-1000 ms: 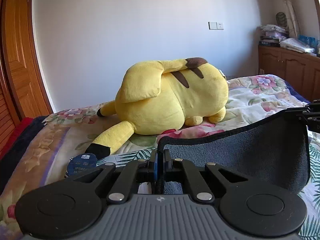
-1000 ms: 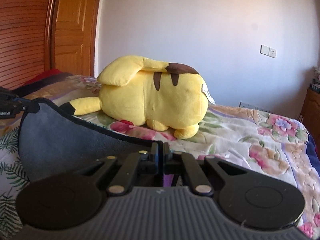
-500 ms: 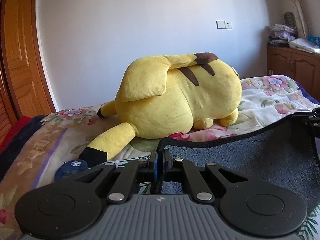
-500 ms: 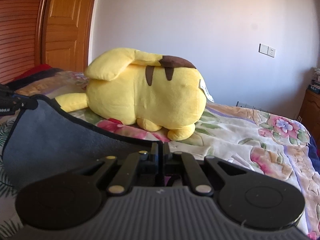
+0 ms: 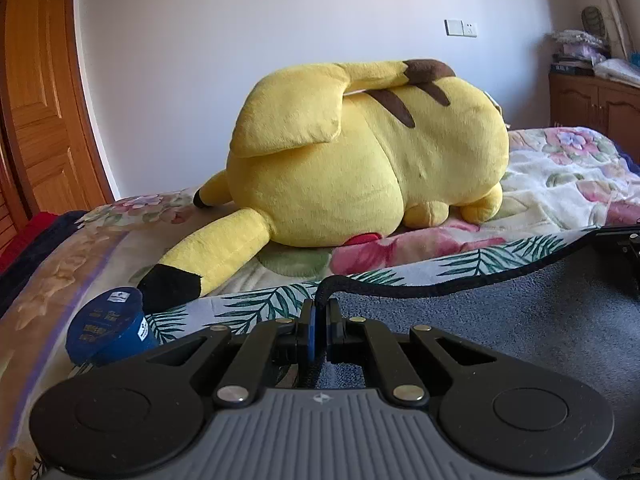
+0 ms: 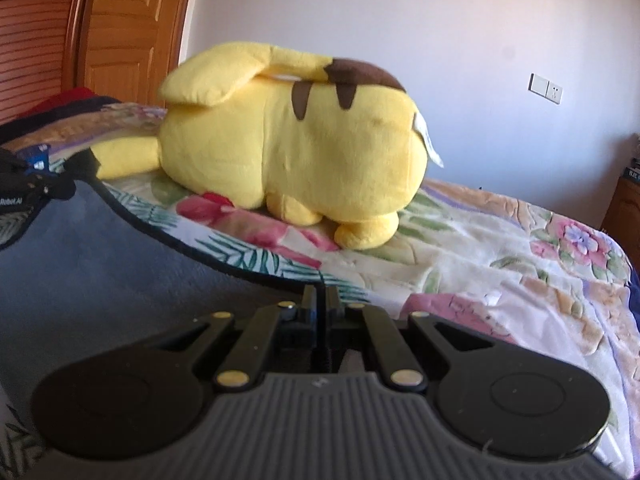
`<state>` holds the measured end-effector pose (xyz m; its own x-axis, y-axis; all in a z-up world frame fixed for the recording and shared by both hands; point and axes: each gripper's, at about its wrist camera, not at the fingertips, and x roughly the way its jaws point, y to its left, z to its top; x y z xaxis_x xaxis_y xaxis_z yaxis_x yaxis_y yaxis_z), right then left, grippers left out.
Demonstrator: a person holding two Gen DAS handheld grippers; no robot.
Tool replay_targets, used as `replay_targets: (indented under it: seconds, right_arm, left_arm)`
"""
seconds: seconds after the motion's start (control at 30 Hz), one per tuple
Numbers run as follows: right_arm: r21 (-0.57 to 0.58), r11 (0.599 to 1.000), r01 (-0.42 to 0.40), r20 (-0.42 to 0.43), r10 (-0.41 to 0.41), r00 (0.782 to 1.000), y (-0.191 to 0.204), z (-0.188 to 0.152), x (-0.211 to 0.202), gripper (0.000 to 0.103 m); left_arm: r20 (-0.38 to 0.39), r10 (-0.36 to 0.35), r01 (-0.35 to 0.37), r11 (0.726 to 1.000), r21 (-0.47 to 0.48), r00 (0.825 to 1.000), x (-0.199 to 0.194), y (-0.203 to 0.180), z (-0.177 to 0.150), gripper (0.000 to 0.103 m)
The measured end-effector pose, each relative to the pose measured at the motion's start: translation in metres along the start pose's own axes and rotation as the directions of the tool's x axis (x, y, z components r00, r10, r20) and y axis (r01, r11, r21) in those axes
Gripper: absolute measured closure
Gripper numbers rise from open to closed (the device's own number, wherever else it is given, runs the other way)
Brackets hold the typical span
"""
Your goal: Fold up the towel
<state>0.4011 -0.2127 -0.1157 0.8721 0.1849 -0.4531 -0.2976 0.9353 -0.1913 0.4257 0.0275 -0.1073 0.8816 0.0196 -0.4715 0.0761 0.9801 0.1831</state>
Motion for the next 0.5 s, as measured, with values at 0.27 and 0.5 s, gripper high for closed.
replay_targets:
  seconds: [0.27,0.5]
  right_arm:
    - [0.025,1.000,-0.014,-0.032,0.015,0.999,0.002,-0.009,0.013,0.098]
    - [0.038,0.999,-0.020,-0.048,0.022,0.999,0.001,-0.013,0.015,0.038]
  left_arm:
    - [-0.039,0.018,-0.017,1.000,0.020,0.999,0.015,-0.005,-0.003,0.092]
    - [-0.063,0.008,-0.007,1.000,0.014,0.998,0.016,-0.009,-0.008,0.054]
